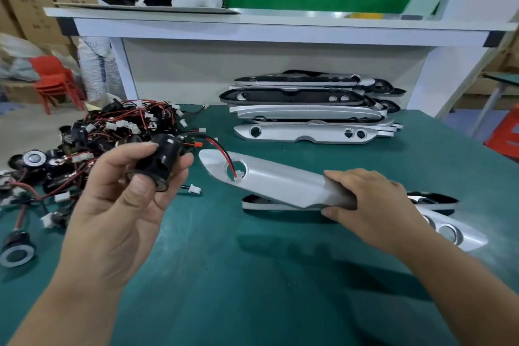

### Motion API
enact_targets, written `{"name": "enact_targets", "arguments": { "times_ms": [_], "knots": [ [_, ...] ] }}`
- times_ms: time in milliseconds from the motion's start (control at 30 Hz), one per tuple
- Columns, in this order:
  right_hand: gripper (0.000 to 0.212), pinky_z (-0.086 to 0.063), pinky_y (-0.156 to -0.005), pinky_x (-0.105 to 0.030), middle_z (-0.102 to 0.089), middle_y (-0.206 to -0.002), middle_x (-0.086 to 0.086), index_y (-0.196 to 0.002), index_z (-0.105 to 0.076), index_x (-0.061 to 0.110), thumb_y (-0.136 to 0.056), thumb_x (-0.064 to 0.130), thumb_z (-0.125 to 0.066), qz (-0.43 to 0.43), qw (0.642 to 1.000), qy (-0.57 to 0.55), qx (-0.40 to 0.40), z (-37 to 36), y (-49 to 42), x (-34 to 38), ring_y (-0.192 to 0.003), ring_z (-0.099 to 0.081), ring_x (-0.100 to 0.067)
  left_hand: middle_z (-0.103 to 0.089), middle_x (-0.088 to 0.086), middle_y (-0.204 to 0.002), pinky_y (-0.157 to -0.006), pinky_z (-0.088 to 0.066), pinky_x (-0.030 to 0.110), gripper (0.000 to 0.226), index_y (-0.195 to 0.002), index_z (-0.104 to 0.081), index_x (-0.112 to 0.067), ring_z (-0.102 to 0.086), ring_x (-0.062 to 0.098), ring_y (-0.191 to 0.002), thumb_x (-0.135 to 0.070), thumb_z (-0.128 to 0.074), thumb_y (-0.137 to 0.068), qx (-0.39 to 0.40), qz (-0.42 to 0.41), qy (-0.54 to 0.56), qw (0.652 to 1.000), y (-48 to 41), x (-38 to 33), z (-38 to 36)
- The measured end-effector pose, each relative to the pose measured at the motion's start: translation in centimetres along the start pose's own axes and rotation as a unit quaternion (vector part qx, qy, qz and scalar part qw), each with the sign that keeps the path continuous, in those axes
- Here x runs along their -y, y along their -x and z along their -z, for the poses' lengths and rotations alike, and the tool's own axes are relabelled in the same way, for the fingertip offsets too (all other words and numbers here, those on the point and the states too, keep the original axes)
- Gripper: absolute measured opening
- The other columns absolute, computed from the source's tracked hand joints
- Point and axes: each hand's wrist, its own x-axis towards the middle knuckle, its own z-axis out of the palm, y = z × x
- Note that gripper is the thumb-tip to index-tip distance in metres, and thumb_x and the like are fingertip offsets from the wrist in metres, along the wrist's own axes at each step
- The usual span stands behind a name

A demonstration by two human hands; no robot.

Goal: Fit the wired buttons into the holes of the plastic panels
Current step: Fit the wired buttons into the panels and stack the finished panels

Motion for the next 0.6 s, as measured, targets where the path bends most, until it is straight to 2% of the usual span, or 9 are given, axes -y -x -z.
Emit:
{"name": "enact_targets", "arguments": {
  "times_ms": [100,167,267,333,400,500,600],
  "knots": [
    [0.064,-0.03,-0.106,-0.039,-0.047,-0.132,0.019,-0.138,-0.038,0.04,-0.079,0.058,-0.056,0.001,1.0,-0.022,-0.005,0.2,0.1,0.0,-0.123,-0.039,-0.009,-0.067,-0.001,-0.116,-0.097,-0.049,0.036,0.026,-0.11,-0.065,-0.026,-0.065,0.028,-0.108,-0.033,-0.068,-0.085,0.024,-0.004,0.011,1.0,0.4,0.2,-0.8],
    [0.064,-0.03,-0.106,-0.039,-0.048,-0.13,0.02,-0.137,-0.04,0.04,-0.078,0.057,-0.057,0.013,0.999,-0.041,-0.017,0.4,0.1,0.2,-0.122,-0.04,-0.008,-0.071,-0.003,-0.107,-0.093,-0.051,0.034,0.028,-0.103,-0.068,-0.031,-0.068,0.025,-0.102,-0.043,-0.074,-0.078,0.009,0.017,-0.02,1.0,0.5,0.2,-1.4],
    [0.064,-0.025,-0.107,-0.035,-0.05,-0.126,0.021,-0.135,-0.043,0.039,-0.076,0.055,-0.06,0.05,0.997,-0.046,-0.034,0.6,0.3,0.7,-0.117,-0.041,-0.007,-0.068,-0.009,-0.097,-0.085,-0.052,0.024,0.03,-0.095,-0.069,-0.048,-0.064,0.016,-0.094,-0.061,-0.07,-0.068,-0.018,0.058,-0.164,0.985,0.4,0.6,-2.4],
    [0.062,-0.018,-0.105,-0.03,-0.051,-0.123,0.021,-0.134,-0.046,0.038,-0.076,0.052,-0.065,0.072,0.996,-0.03,-0.05,0.4,0.5,1.1,-0.114,-0.042,-0.006,-0.056,-0.019,-0.111,-0.091,-0.043,0.016,0.021,-0.092,-0.063,-0.06,-0.054,0.002,-0.107,-0.062,-0.059,-0.072,-0.024,0.031,-0.302,0.952,-0.1,1.0,-3.2],
    [0.061,-0.017,-0.103,-0.03,-0.054,-0.122,0.018,-0.133,-0.049,0.034,-0.077,0.048,-0.068,0.073,0.995,-0.025,-0.062,0.0,0.6,1.1,-0.113,-0.044,-0.01,-0.039,-0.029,-0.121,-0.094,-0.037,0.011,0.018,-0.091,-0.061,-0.062,-0.042,-0.009,-0.112,-0.057,-0.053,-0.076,-0.028,0.004,-0.379,0.925,-0.7,1.7,-3.8],
    [0.059,-0.019,-0.103,-0.031,-0.055,-0.123,0.016,-0.132,-0.05,0.031,-0.078,0.044,-0.069,0.061,0.996,-0.033,-0.063,-0.8,0.8,0.9,-0.113,-0.047,-0.013,-0.026,-0.035,-0.122,-0.104,-0.032,0.025,0.014,-0.088,-0.062,-0.057,-0.033,0.0,-0.115,-0.047,-0.058,-0.079,-0.037,0.008,-0.39,0.92,-1.5,2.9,-4.3],
    [0.059,-0.02,-0.104,-0.032,-0.054,-0.125,0.016,-0.134,-0.049,0.031,-0.08,0.046,-0.067,0.045,0.997,-0.031,-0.056,-1.6,0.8,0.4,-0.115,-0.046,-0.013,-0.028,-0.036,-0.125,-0.111,-0.03,0.038,0.02,-0.073,-0.066,-0.057,-0.025,0.007,-0.128,-0.04,-0.056,-0.078,-0.046,0.06,-0.348,0.934,-2.1,3.7,-5.0]
  ]
}}
